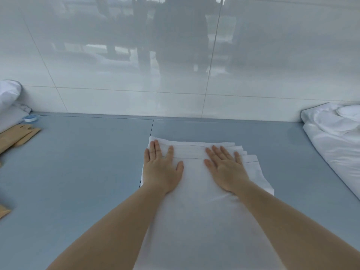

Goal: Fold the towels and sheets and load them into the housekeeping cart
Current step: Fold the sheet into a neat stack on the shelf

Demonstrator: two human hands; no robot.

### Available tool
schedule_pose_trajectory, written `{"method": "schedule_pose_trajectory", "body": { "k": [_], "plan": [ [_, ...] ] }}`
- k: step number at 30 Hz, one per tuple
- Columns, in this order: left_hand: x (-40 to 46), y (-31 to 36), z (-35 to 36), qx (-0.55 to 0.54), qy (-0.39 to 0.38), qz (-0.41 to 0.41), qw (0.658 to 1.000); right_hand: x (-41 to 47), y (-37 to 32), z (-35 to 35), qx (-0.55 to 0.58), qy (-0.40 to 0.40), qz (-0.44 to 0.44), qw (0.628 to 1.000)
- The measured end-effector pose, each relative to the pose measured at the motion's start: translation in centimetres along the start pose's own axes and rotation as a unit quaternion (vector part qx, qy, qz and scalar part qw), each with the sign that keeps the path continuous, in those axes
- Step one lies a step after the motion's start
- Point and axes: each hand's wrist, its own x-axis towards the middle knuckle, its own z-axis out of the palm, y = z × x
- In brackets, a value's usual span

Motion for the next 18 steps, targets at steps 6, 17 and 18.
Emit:
{"method": "schedule_pose_trajectory", "body": {
  "k": [6,17,18],
  "plan": [
    [1.3,-0.2,-0.3,0.046,-0.046,-0.007,0.998,-1.2,4.2,-2.4,-0.067,-0.056,0.140,0.986],
    [1.3,-0.3,0.0,0.062,-0.025,-0.014,0.998,-11.3,-4.0,0.7,0.013,-0.007,-0.016,1.000],
    [1.1,-0.4,0.0,0.058,-0.021,-0.011,0.998,-11.2,-2.4,0.5,0.010,-0.013,0.037,0.999]
  ]
}}
